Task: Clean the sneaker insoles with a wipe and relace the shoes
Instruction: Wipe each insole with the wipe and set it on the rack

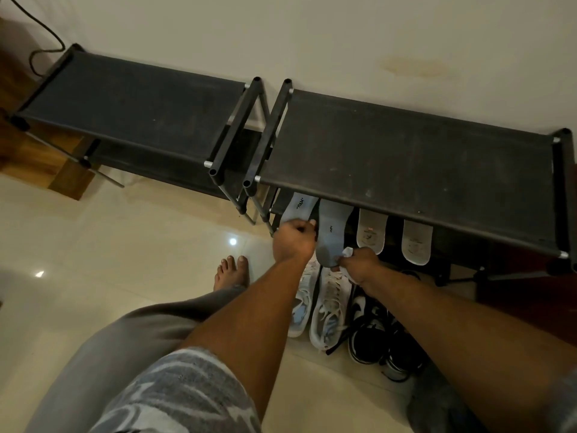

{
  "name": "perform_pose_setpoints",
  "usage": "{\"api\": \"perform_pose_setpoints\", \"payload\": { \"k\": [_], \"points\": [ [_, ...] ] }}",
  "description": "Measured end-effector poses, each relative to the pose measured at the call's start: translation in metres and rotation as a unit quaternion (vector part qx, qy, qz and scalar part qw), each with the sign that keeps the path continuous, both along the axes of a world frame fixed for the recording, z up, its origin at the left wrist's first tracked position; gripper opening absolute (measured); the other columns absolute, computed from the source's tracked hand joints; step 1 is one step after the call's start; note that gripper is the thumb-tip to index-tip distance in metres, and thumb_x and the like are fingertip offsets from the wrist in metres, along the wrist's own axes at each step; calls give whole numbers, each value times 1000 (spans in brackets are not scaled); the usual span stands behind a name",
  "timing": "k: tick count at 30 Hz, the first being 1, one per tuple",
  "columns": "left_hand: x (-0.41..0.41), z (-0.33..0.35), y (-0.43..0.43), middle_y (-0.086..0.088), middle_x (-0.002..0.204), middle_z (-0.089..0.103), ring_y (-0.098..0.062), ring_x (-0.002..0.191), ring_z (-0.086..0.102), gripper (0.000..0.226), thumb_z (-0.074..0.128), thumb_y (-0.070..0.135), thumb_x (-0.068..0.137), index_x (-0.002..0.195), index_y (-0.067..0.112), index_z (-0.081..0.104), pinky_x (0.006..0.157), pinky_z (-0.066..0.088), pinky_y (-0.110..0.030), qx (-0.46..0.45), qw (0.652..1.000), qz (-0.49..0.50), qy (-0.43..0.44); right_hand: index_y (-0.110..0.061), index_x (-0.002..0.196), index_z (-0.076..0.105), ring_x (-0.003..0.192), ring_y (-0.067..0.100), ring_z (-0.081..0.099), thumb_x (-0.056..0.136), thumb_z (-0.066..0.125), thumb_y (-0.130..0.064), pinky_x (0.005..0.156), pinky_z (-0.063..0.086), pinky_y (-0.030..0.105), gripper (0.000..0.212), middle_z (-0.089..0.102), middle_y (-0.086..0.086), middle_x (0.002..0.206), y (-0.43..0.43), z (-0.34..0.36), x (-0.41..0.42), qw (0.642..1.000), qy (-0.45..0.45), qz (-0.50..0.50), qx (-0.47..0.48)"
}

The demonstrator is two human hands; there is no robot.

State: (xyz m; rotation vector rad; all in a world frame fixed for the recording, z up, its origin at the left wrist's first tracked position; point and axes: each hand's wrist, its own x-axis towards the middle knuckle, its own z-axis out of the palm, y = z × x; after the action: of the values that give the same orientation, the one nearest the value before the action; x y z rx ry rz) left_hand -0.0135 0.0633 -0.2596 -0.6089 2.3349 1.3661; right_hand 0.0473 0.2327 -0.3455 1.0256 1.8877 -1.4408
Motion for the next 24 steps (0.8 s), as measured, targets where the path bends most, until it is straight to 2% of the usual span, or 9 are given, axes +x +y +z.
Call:
{"api": "perform_pose_setpoints", "payload": {
  "k": [3,5,8,11,13,15,17,21,24],
  "points": [
    [5,10,-14,8,80,74,-14,79,70,37,64,57,100,81,26,72,65,47,-28,-59,996,63,33,-11,87,72,91,37,74,83,83,-17,87,61,60,13,76,20,105,-2,12,-5,1000,1,-15,-18],
    [4,7,-21,7,86,72,-16,82,67,47,58,68,98,91,23,72,68,45,-30,-80,991,103,2,-13,86,70,89,30,74,91,76,-19,89,62,49,10,76,12,99,-10,51,-5,1000,-4,-1,-12],
    [-1,-4,-26,0,100,74,-21,88,72,72,44,86,90,109,20,68,82,58,-39,-68,987,122,-79,-14,87,70,93,25,75,94,72,-24,90,62,42,12,74,7,91,-18,83,-3,1000,-11,-7,-6],
    [-3,-13,-23,-3,110,75,-23,83,79,49,55,66,100,120,22,64,69,62,-37,48,981,158,-102,-6,105,70,87,28,74,91,77,-26,83,62,40,25,75,12,104,-13,55,-6,999,-1,-34,-19],
    [-5,-15,-21,-5,108,77,-23,84,79,26,63,46,104,115,22,66,63,56,-33,100,972,188,-101,-2,116,65,97,36,72,87,81,-28,89,62,50,42,71,19,118,-6,10,-11,997,5,-78,-22],
    [-7,-16,-20,-5,105,78,-24,88,78,13,67,39,102,102,26,65,65,55,-33,125,964,214,-97,-6,113,63,105,39,69,88,80,-33,95,59,53,40,68,18,122,-5,-31,-14,995,15,-97,-10],
    [-7,-13,-18,-3,99,79,-22,87,78,13,69,36,101,94,28,63,65,54,-33,139,959,230,-94,-12,99,60,103,37,69,92,76,-36,95,58,47,30,69,18,114,-24,25,-13,992,12,-125,2],
    [-6,-17,-15,-2,92,80,-20,82,79,16,70,35,102,90,26,65,66,54,-32,137,961,231,-71,-11,106,54,63,9,50,107,57,-26,54,46,23,15,60,5,86,-42,79,-7,995,9,-101,-9],
    [-4,-21,-16,-1,93,81,-19,82,79,16,70,37,102,92,25,67,66,57,-32,131,962,230,-61,-7,112,55,64,9,54,107,57,-16,54,46,19,11,62,12,98,-44,77,-6,992,17,-118,-40]
  ]
}}
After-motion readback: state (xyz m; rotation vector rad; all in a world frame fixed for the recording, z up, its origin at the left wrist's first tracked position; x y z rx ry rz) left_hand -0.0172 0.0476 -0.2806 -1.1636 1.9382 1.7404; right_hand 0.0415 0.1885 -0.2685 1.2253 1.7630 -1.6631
